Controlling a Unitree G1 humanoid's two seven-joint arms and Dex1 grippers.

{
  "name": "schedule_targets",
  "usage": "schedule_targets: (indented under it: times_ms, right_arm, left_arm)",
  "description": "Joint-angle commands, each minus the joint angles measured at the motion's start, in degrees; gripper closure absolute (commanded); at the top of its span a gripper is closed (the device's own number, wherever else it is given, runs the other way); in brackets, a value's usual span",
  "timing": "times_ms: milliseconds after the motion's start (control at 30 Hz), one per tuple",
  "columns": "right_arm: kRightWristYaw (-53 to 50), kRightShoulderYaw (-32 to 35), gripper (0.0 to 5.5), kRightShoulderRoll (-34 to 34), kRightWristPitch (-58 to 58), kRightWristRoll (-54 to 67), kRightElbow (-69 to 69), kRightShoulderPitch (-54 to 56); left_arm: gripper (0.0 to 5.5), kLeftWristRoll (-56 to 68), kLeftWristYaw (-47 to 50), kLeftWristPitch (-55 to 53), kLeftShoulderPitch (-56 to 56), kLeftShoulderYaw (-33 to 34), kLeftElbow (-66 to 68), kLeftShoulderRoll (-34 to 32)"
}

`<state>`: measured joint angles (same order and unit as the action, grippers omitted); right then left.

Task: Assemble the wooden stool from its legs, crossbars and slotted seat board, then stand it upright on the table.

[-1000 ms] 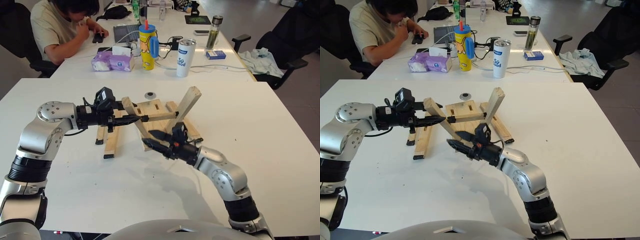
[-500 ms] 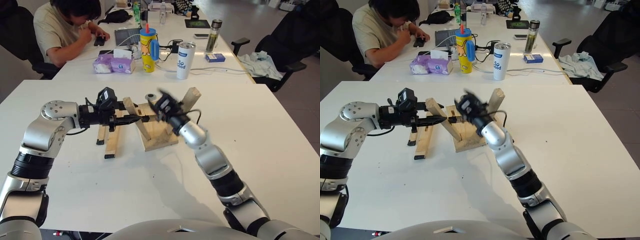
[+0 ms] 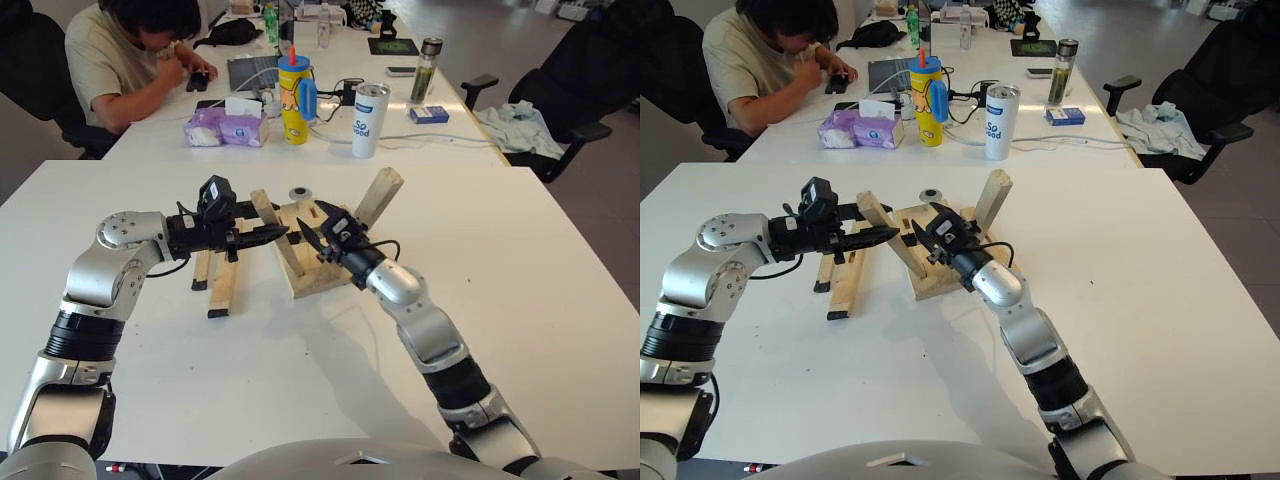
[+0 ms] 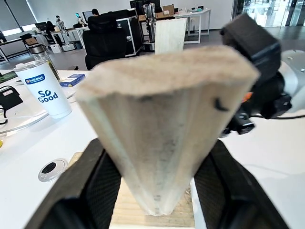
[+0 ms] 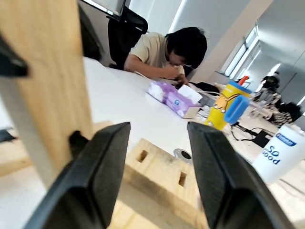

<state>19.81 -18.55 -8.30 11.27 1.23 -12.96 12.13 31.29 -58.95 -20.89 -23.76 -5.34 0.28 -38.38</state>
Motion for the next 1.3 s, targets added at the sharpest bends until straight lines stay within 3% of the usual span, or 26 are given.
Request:
schedule_targets:
  times_ms: [33,133,333,700,733,900,1000,1133,1233,1300]
  right_arm:
    - [8.2,3.3,3.28,-4.1,0.6,9.6,-6.5,-7.7]
    - [10.5,4.2,3.28,-4.8,3.9,13.7,-5.5,-9.6]
    - [5.8,6.3,3.28,1.0,6.0,14.1,7.7,-5.7]
    - [3.4,1.7,3.28,0.0,16.3,6.0,20.2,-2.8]
    - [3.1,1.6,3.31,-0.1,16.8,5.6,20.8,-2.8]
    - [4.1,0.2,3.31,-0.7,19.5,4.5,21.7,-3.2]
    - [4.3,0.1,3.31,-0.6,19.7,4.6,21.9,-3.6]
    - [4.3,0.4,3.31,-0.3,19.4,4.7,22.6,-3.9]
    - [4.2,0.6,3.31,-0.5,19.2,4.5,22.9,-4.3]
    - [4.3,0.6,3.31,-0.6,19.2,4.4,23.2,-4.3]
  left_arm:
    - [3.43,-2.3,-0.6,-3.1,6.5,-2.0,3.2,0.6]
    - [3.43,-2.9,-1.3,-2.7,6.8,-2.0,3.3,0.2]
    - [3.43,-4.3,-2.8,-2.3,3.5,-3.6,4.3,0.1]
    - [3.43,-6.4,-4.9,-1.0,-0.3,-4.8,6.9,-0.1]
    - [3.07,-6.3,-4.8,-1.0,-0.3,-4.6,6.9,0.0]
    - [2.39,-3.7,-4.6,-4.0,0.0,-1.4,5.4,0.5]
    - [1.91,-0.9,-5.0,-6.5,2.4,3.0,2.5,-1.7]
    - [1.56,17.3,-3.2,-17.0,1.6,18.3,-5.4,-2.8]
    - [1.56,33.4,8.8,-20.1,-9.5,27.7,-7.5,1.5]
    - [1.56,40.4,18.2,-18.4,-17.3,29.4,-9.1,5.3]
